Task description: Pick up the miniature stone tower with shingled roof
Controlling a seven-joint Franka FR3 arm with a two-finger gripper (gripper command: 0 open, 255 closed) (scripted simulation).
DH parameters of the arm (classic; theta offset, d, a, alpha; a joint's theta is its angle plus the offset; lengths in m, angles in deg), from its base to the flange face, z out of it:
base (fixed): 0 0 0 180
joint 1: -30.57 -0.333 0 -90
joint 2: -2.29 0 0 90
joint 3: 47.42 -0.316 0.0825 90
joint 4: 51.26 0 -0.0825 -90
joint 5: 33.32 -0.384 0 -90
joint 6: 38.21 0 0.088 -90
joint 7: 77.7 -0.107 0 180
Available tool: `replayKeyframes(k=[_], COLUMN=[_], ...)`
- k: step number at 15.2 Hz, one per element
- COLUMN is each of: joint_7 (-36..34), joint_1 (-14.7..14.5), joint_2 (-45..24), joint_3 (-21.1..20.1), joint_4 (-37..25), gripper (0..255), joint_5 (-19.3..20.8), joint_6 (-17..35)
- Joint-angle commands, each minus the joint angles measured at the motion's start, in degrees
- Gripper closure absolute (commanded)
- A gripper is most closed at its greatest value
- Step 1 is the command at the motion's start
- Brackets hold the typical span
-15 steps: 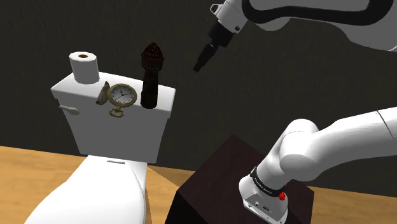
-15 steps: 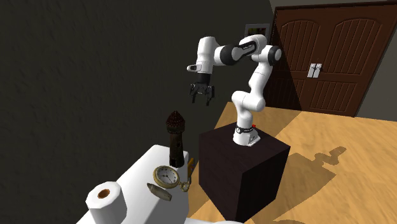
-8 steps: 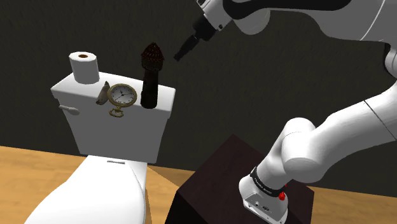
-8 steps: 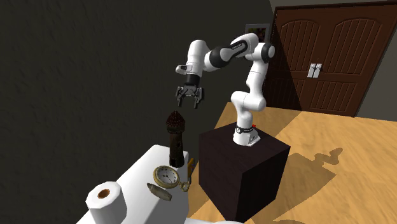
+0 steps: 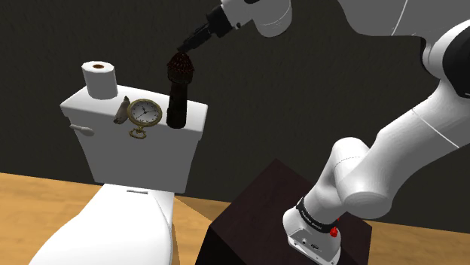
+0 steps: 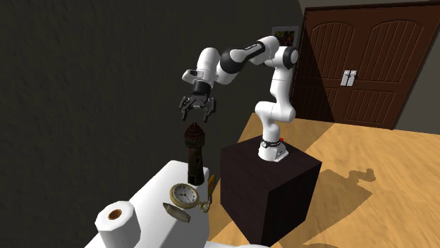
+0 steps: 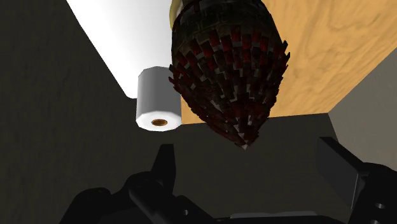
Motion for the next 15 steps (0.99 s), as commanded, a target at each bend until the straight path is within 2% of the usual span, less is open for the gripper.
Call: replayKeyframes(k=[1,7,9,10,15], joint_7=[2.9,7.4,7.4,7.4,7.4], joint_1=[-0.9,-1.8,-1.8,-1.8,-1.8], joint_2=[-1.4,-2.6,-2.6,-2.6,-2.6], joint_3=[0.8,1.4,1.4,1.5,1.5], joint_4=[-1.2,2.1,2.2,2.1,2.0], gripper=[0,0,0,255,255], joint_5=[-2.5,-6.4,-6.4,-6.4,-6.3], joint_6=[0.5,4.0,4.0,4.0,4.0])
